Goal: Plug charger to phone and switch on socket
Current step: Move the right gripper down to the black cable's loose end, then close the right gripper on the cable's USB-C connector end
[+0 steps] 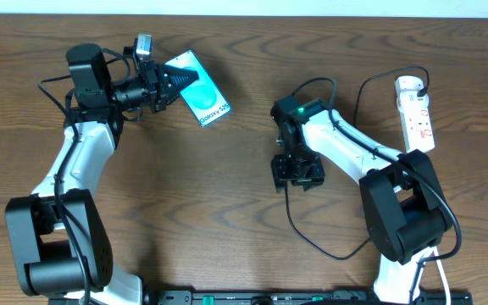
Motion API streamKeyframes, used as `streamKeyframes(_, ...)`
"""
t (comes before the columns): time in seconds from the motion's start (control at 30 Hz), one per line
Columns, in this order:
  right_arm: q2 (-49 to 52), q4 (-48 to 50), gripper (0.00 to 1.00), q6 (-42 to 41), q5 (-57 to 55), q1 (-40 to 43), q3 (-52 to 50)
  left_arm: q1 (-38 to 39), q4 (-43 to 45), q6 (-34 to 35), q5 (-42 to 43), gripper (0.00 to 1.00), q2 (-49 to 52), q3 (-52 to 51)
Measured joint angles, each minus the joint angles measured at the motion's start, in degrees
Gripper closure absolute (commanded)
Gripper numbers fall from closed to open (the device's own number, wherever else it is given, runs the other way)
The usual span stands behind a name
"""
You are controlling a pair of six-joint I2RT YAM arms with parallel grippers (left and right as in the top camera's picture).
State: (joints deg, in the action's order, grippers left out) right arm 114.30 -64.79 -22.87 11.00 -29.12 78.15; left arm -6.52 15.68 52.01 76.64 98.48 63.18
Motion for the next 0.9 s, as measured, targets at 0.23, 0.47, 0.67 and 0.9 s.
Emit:
streamKeyframes(0.23,0.02,1.36,0.48,-3.50,-2.10,0.00,-0.31,0.00,0.00,0.00,0.00,0.93,0.02,0.00)
streamKeyframes(0.47,0.15,3.43,0.48,-5.64,-2.71,-0.48,-1.46,0.00,0.00,-0.02,0.00,0.93,0.00,0.00)
streamKeyframes(0.67,0.42,3.61,0.53,-6.47,-2.71,-1.75,-1.84,0.00,0.00,-0.02,0.02,0.93,0.00,0.00)
streamKeyframes(0.9,0.42,5.81,0.58,-8.20,-2.89,-2.80,-3.02,0.00,0.00,-0.07,0.02,0.93,0.00,0.00)
